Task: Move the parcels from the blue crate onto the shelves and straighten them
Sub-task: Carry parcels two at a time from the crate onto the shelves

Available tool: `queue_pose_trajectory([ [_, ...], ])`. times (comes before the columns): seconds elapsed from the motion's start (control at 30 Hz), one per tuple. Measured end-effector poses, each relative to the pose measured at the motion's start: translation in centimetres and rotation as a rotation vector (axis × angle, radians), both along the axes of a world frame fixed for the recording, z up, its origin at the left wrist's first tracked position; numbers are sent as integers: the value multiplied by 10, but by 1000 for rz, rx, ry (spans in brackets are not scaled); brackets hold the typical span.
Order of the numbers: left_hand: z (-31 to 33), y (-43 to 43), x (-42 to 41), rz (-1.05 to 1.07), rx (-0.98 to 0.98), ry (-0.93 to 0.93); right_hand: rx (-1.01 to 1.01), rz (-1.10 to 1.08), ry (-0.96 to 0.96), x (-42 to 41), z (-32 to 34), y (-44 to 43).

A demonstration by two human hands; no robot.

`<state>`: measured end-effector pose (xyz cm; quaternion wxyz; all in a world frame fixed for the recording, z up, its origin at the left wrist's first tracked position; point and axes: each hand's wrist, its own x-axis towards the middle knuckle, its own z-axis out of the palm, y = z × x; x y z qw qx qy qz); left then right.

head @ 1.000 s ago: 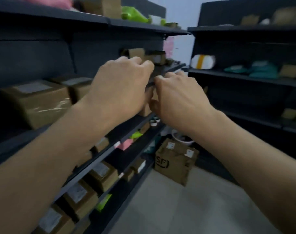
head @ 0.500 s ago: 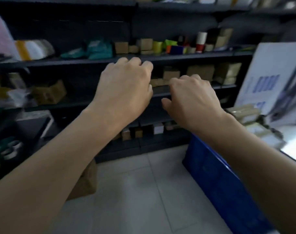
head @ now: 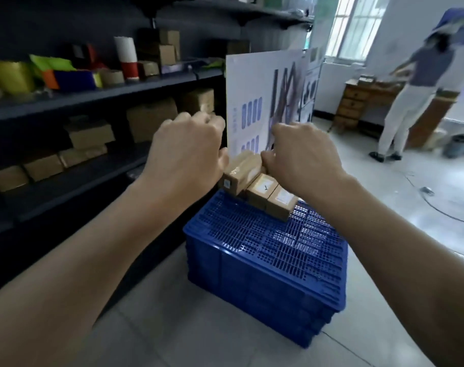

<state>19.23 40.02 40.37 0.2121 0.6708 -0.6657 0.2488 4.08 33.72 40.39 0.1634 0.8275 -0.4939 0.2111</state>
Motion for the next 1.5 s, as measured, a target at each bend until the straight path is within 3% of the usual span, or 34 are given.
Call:
queue_pose_trajectory([
  [0.27, -52, -177, 8, -196, 238, 162, 227, -196, -46, -14, -52, -144],
  [0.77, -193, -483, 16, -182, 683, 481, 655, -355, -243, -33, -196, -434],
  [0.97, -274, -567, 18, -131, 874, 520, 804, -475, -245, -43, -279, -493],
  [1.23, -404, -641, 3, -103, 1067, 519, 972, -613, -412, -67, -398, -537],
  [1.4, -465, -678, -8, -45, 1084, 505, 1030, -728, -446, -80, -460, -561],
  [1.5, -493, -689, -13, 19, 1057, 512, 1073, -732, -623, -88, -488, -573],
])
